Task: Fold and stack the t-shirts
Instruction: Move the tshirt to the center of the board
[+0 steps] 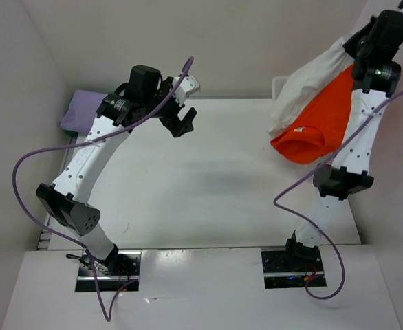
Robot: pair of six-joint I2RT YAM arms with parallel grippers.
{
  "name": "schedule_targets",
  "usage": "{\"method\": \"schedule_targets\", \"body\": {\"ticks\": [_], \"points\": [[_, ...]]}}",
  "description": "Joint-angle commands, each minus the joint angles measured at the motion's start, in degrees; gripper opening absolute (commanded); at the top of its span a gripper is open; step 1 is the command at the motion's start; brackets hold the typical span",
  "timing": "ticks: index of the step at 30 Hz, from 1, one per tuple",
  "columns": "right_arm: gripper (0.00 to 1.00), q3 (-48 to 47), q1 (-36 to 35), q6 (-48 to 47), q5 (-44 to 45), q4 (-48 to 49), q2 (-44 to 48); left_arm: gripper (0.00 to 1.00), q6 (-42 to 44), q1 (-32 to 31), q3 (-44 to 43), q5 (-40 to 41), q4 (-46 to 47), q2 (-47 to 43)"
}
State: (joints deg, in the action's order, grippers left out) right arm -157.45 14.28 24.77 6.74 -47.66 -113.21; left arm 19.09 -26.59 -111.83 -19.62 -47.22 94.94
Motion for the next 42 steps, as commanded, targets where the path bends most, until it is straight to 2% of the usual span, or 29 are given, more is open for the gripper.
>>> {"method": "schedule_targets", "body": {"ticks": [1, 4, 7, 8, 10, 11, 13, 17, 22, 26, 30, 31, 33, 34, 35, 36, 38, 41, 42], "points": [[0.00, 1.4, 0.0, 0.5, -10.6, 1.1, -3.3, 1.00, -1.9, 1.3, 0.7, -2.0, 2.7, -1.6], [0.00, -3.7, 0.0, 0.5, -19.9, 6.6, 1.1, 1.00, -2.5, 1.3, 0.7, -3.1, 2.7, -0.4], [0.00, -5.9, 0.0, 1.1, -13.2, 5.2, 0.4, 1.00, -3.0, 1.3, -0.8, -3.7, 2.1, 0.8], [0.00, -2.9, 3.1, 3.3, -14.1, 5.2, -0.8, 1.00, -3.0, 1.3, -1.5, -3.7, 2.1, 0.8], [0.00, -2.1, 4.7, 4.3, -24.4, 4.2, -2.9, 1.00, -3.0, 1.3, -1.5, -4.2, 2.1, 0.8], [0.00, 0.3, 3.7, 3.5, -25.0, 5.7, 0.1, 1.00, -3.0, 1.3, -0.9, -4.2, 2.1, 0.8], [0.00, -1.9, 2.8, 2.8, -24.8, 6.9, 1.4, 1.00, -3.0, 1.3, 0.3, -4.2, 2.1, 0.1], [0.00, -4.0, 2.8, 5.3, -36.9, 11.9, 5.7, 1.00, -3.0, 1.3, -0.2, -3.7, 2.1, 0.1], [0.00, -8.7, -2.7, 4.0, -43.6, 16.3, 11.1, 1.00, -3.5, 1.3, -2.1, 0.4, 2.7, -1.0], [0.00, -5.0, -5.0, 4.7, -49.8, 17.3, 14.2, 1.00, -4.1, 1.3, -1.5, 3.0, 3.3, -2.1], [0.00, -0.1, -10.1, 2.7, -49.8, 16.1, 17.1, 1.00, -4.6, 3.2, 0.6, 5.5, 4.5, -4.1], [0.00, -0.1, -11.5, 1.3, -44.9, 15.1, 17.1, 1.00, -4.6, 4.2, 1.2, 6.0, 4.5, -5.0], [0.00, -0.1, -11.6, 2.1, -41.5, 12.7, 16.6, 1.00, -4.1, 4.7, 1.2, 6.8, 4.5, -5.6], [0.00, 1.5, -11.6, 2.6, -42.9, 13.2, 16.6, 1.00, -3.4, 5.4, 1.7, 6.8, 4.5, -6.2], [0.00, 2.6, -14.3, 3.6, -45.6, 14.3, 16.6, 1.00, -2.8, 5.4, 1.7, 6.8, 4.0, -6.9], [0.00, 2.6, -17.5, 2.0, -44.4, 12.3, 16.6, 1.00, -2.1, 5.9, 2.2, 6.1, 4.0, -6.9], [0.00, 3.7, -27.6, -4.0, -34.9, 7.9, 16.6, 1.00, -0.7, 5.9, 2.8, 6.1, 3.3, -8.4], [0.00, 11.9, -32.5, -4.7, -27.7, 3.0, 17.1, 1.00, -0.7, 7.1, 4.6, 9.7, 3.3, -9.7], [0.05, 14.0, -34.5, -4.7, -22.0, 1.8, 17.7, 1.00, -0.7, 7.1, 5.9, 10.4, 3.3, -10.3]]}}
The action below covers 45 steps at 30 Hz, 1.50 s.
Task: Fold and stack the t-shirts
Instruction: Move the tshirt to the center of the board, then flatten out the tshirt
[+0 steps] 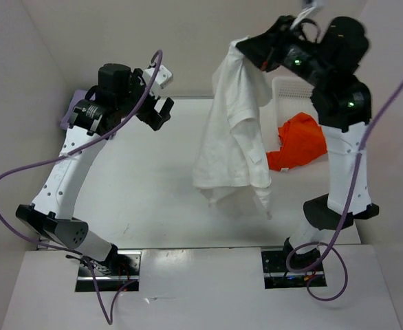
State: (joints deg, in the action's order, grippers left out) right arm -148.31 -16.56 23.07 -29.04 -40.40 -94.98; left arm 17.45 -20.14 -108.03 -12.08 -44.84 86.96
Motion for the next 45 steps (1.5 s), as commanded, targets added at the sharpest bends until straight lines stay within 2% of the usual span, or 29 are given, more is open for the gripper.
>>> {"method": "schedule_targets", "body": {"ticks": [1, 2, 4, 5, 6, 8, 10, 13, 14, 16, 17, 21, 23, 28, 31, 32, 35, 39, 42, 45], "points": [[0.22, 9.8, -4.3, -3.0, 16.1, -7.5, -0.6, 1.00, 0.9, 0.6, 2.9, 3.5, 0.9, -2.3], [0.30, 12.8, -5.1, -2.5, 19.7, -8.1, -0.6, 1.00, 1.4, 1.2, 3.7, 4.7, 1.5, -3.0], [0.47, 21.9, -5.1, -2.5, 20.4, -8.1, -1.8, 1.00, 1.4, 1.2, 5.9, 5.3, 1.5, -3.5], [0.62, 24.5, -5.1, -3.2, 20.4, -8.1, -2.7, 1.00, 1.4, 1.2, 6.6, 6.1, 2.2, -3.5], [0.68, 28.0, -5.1, -3.7, 20.4, -8.1, -3.7, 1.00, 1.4, 1.2, 7.2, 6.9, 2.2, -4.1], [0.78, 28.9, -5.8, -3.7, 21.6, -9.4, -6.7, 1.00, 1.4, 1.2, 9.0, 6.9, 2.2, -4.1], [0.79, 30.6, -8.3, -3.7, 26.7, -10.0, -5.8, 1.00, 1.4, 1.2, 10.8, 7.6, 2.7, -4.6], [0.79, 39.1, -10.4, -2.0, 34.7, -10.0, 0.1, 1.00, 3.0, 1.2, 15.6, 6.7, 1.1, -5.2], [0.79, 46.1, -10.4, -1.3, 34.7, -9.2, 1.8, 1.00, 3.8, 1.2, 17.0, 5.8, 1.1, -5.7], [0.75, 54.1, -10.4, 0.6, 34.1, -7.4, 4.9, 1.00, 4.4, 1.2, 21.4, 2.1, -0.5, -5.7], [0.68, 61.6, -10.4, 1.6, 34.1, -5.7, 7.2, 1.00, 5.0, 0.6, 23.0, 0.9, -0.5, -5.0], [0.57, 74.2, -10.4, 5.8, 34.1, -0.6, 9.0, 1.00, 6.6, 0.0, 30.6, -0.4, -2.2, -1.5], [0.57, 78.2, -10.4, 6.9, 34.1, 2.2, 9.0, 1.00, 7.4, 0.0, 33.7, -2.2, -1.6, -1.0], [0.66, 76.7, -10.4, 6.3, 34.7, 4.6, 1.5, 1.00, 11.2, -0.7, 44.4, -6.9, 1.4, -1.0], [0.68, 74.5, -10.4, 5.2, 35.4, 5.2, -3.1, 1.00, 13.8, -5.0, 47.0, -9.5, 2.6, -2.9], [0.68, 73.6, -10.4, 5.2, 35.4, 5.9, -4.1, 1.00, 14.7, -8.9, 48.4, -9.5, 3.2, -5.0], [0.70, 71.1, -10.4, 4.7, 34.7, 5.9, -7.2, 1.00, 15.2, -15.3, 49.8, -6.0, 4.9, -6.8], [0.70, 69.4, -10.4, 4.7, 32.9, 5.9, -7.2, 1.00, 18.7, -23.7, 53.9, 5.0, 4.9, -5.3], [0.71, 65.9, -9.1, 3.9, 32.1, 6.4, -8.9, 1.00, 21.0, -31.4, 59.5, 6.5, 6.5, -7.8], [0.71, 56.8, -6.0, 3.4, 27.9, 5.6, -14.8, 1.00, 21.0, -35.2, 60.9, 9.2, 9.4, -5.3]]}}
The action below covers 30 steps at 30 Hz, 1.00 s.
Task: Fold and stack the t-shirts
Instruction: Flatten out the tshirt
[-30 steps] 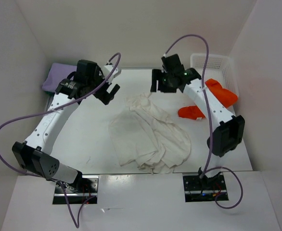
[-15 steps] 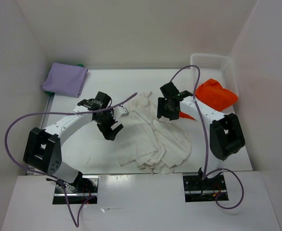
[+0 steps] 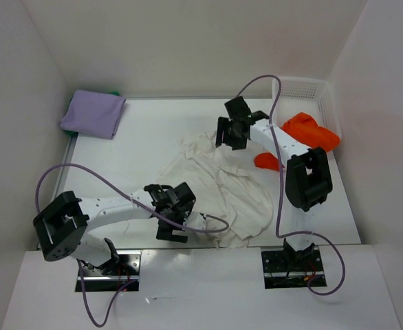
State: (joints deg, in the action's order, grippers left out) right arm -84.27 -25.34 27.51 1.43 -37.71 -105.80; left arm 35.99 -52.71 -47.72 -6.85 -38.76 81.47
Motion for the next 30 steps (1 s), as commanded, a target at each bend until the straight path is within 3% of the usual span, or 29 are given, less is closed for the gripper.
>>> {"method": "schedule_targets", "body": {"ticks": [1, 3, 5, 6, 7, 9, 10, 11, 13, 18, 25, 28, 29, 30], "points": [[0.71, -14.4, 3.5, -1.6, -4.2, 2.3, -6.0, 1.00, 2.5, -4.1, 0.6, 6.0, 4.6, 2.8], [0.71, -22.3, 3.5, -2.1, -4.2, 0.4, -12.9, 1.00, 1.9, -5.2, 0.6, 6.5, 8.2, 6.6], [0.71, -36.8, 4.0, -3.4, -2.8, -2.3, -18.7, 1.00, 0.6, -7.1, 0.1, 7.0, 10.0, 9.0], [0.71, -42.5, 4.0, -3.4, -2.8, -7.1, -25.8, 1.00, 0.6, -7.1, -0.6, 7.5, 11.7, 10.3], [0.71, -56.0, 4.0, -4.3, -2.7, -10.2, -30.0, 0.96, -0.1, -7.1, -0.6, 8.4, 12.3, 12.3], [0.71, -73.0, 4.5, -4.8, -2.7, -20.1, -43.6, 0.81, -0.7, -7.1, -0.6, 9.1, 12.9, 13.7], [0.72, -76.3, 5.1, -3.8, -3.3, -18.8, -44.5, 0.61, -2.0, -7.1, -0.6, 9.7, 12.9, 13.7], [0.72, -74.7, 5.7, -3.3, -6.8, -17.1, -45.1, 0.55, -2.6, -6.4, 0.0, 8.9, 12.9, 13.7], [0.72, -76.2, 5.7, -3.2, -5.7, -18.3, -47.0, 0.49, -4.0, -5.6, 0.5, 7.2, 12.2, 13.7], [0.79, -73.7, 2.8, -5.4, -6.3, -18.4, -50.4, 0.00, -6.5, -4.3, 0.5, 7.0, 11.4, 13.7], [0.82, -70.8, -0.4, -5.9, -3.6, -22.8, -53.5, 0.00, -8.7, -2.6, 0.5, 11.6, 10.9, 11.3], [0.39, -70.8, -0.4, -5.9, -4.4, -22.8, -54.3, 0.00, -9.4, -1.0, 1.6, 16.3, 10.3, 8.1], [0.09, -71.8, 0.1, -5.9, -4.9, -22.8, -54.3, 0.00, -10.0, -0.3, 1.6, 17.2, 10.3, 7.3], [0.00, -72.4, 0.1, -5.9, -4.9, -22.8, -53.3, 0.00, -10.0, 1.5, 1.6, 19.6, 9.8, 6.3]]}}
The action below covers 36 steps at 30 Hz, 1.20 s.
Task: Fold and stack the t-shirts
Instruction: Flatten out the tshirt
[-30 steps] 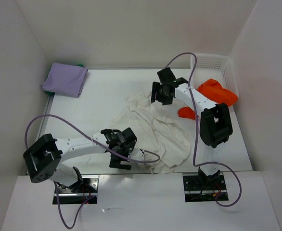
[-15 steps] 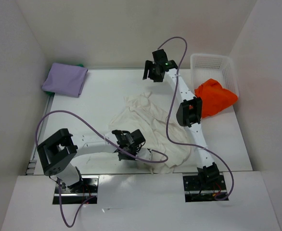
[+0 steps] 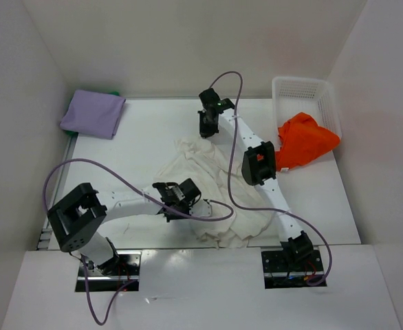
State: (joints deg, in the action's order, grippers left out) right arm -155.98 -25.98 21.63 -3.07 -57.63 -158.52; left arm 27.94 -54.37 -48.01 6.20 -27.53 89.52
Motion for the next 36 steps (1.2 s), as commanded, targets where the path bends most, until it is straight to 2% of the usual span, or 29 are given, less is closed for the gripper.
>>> {"method": "schedule_targets", "body": {"ticks": [1, 3, 5, 6, 7, 9, 10, 11, 13, 16, 19, 23, 25, 26, 28, 29, 31, 32, 35, 36], "points": [[0.00, -1.8, 1.4, 0.0, -0.4, -2.4, 0.4, 0.00, -1.9, 4.2, 1.9, 8.2, -1.5, -3.5], [0.00, -3.2, 2.0, 0.0, -1.1, -1.9, 3.3, 0.00, -0.4, 9.1, 1.9, 15.6, -2.0, -5.6], [0.00, -5.1, 4.3, 0.0, -1.8, -1.2, 10.6, 0.00, 2.4, 14.4, -1.0, 20.8, -1.2, -8.6], [0.00, -5.7, 5.7, -0.6, -1.8, -1.2, 13.6, 0.00, 5.3, 20.7, -2.9, 23.8, -0.4, -9.6], [0.00, -6.3, 6.5, -1.1, -1.8, -0.2, 20.0, 0.00, 6.7, 24.1, -8.2, 24.4, -0.4, -11.4], [0.00, -7.1, 8.3, -1.1, -2.8, 2.1, 26.3, 0.00, 8.8, 30.4, -15.1, 24.4, -0.4, -12.0], [0.00, -7.1, 10.5, -1.1, -4.3, 2.7, 31.6, 0.00, 8.8, 35.5, -18.8, 24.4, -0.4, -12.5], [0.00, -7.1, 11.6, -1.1, -5.3, 3.2, 34.0, 0.00, 9.5, 37.4, -25.2, 24.4, -0.4, -12.5], [0.00, -4.3, 15.6, -1.1, -8.9, 3.7, 40.4, 0.00, 11.1, 40.6, -30.0, 24.4, 0.1, -13.0], [0.00, 2.6, 19.7, -1.1, -13.0, 4.9, 45.6, 0.00, 14.8, 41.1, -33.4, 25.4, 0.6, -14.3], [0.00, 8.3, 20.3, -2.5, -13.0, 4.9, 51.0, 0.00, 18.7, 41.1, -32.7, 28.2, 4.7, -15.7], [0.00, 16.6, 20.3, -3.5, -14.3, 5.5, 57.4, 0.00, 20.5, 43.3, -33.6, 28.3, 5.3, -18.9], [0.00, 26.7, 20.3, -4.0, -14.3, 7.3, 63.7, 0.00, 21.4, 42.8, -31.1, 26.7, 3.3, -20.9], [0.00, 36.6, 20.3, -4.0, -15.0, 8.7, 69.1, 0.00, 22.1, 41.9, -26.7, 25.7, 2.0, -23.6], [0.00, 48.3, 20.3, -4.0, -16.7, 14.5, 74.7, 0.01, 22.7, 40.4, -21.5, 23.5, -2.2, -26.5], [0.00, 60.6, 20.3, -3.1, -19.0, 16.6, 77.3, 0.02, 22.0, 38.9, -19.0, 21.2, -3.7, -28.9], [0.00, 71.8, 19.6, -0.5, -21.1, 21.6, 83.1, 0.07, 20.4, 37.6, -11.5, 18.0, -8.0, -30.9], [0.00, 81.5, 18.8, 0.3, -21.6, 22.8, 84.2, 0.10, 19.8, 35.8, -9.2, 14.4, -9.7, -32.4], [0.00, 95.8, 12.7, 5.2, -20.8, 27.3, 86.4, 0.18, 18.5, 32.6, -1.4, 11.0, -14.8, -33.6], [0.00, 98.2, 8.4, 8.1, -18.6, 28.1, 86.9, 0.23, 18.5, 30.3, 0.0, 8.7, -18.5, -33.6]]}}
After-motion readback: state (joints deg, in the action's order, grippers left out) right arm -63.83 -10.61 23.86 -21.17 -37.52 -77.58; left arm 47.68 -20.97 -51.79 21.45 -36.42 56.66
